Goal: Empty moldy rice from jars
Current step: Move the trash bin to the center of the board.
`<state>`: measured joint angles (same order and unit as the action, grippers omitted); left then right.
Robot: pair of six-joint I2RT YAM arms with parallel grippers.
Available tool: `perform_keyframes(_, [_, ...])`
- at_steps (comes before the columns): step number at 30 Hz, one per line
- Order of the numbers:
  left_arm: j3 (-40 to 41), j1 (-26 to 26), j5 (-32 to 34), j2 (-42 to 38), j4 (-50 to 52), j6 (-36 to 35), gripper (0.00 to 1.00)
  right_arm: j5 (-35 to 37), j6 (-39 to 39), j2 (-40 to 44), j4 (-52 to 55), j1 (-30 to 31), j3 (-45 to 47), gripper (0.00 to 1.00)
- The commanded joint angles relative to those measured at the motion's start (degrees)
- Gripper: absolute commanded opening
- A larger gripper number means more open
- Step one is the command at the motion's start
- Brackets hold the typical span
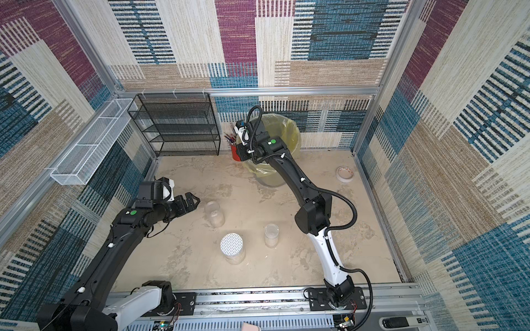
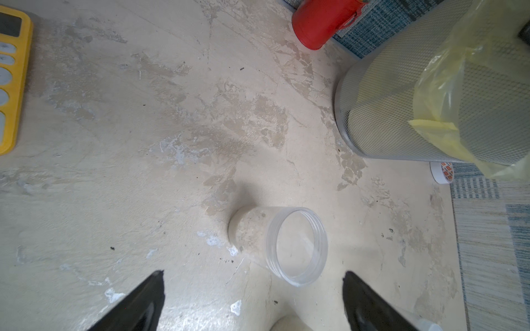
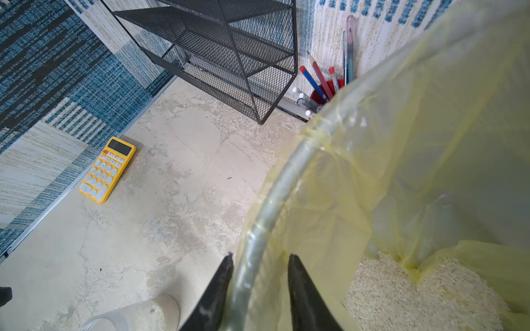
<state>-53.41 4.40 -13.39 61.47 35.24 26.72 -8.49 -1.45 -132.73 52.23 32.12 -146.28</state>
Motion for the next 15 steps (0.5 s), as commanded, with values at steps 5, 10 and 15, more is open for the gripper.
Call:
perform_keyframes(5, [0.0,0.1,1.4,-0.1,0.1,-1.3,0.99,3.0,-0.4,0.5,3.5,-0.4,0.4,0.42])
perform_keyframes(10, [0.2,0.0,0.9,0.4,0.1,-1.2,0.99,3.4,-0.3,1.5,3.5,-1.7,0.4,0.53])
perform_keyframes(15, [0.8,0.0,1.3,0.1,0.0,-1.5,0.99,3.4,0.1,1.7,3.4,-2.7,0.3,0.61])
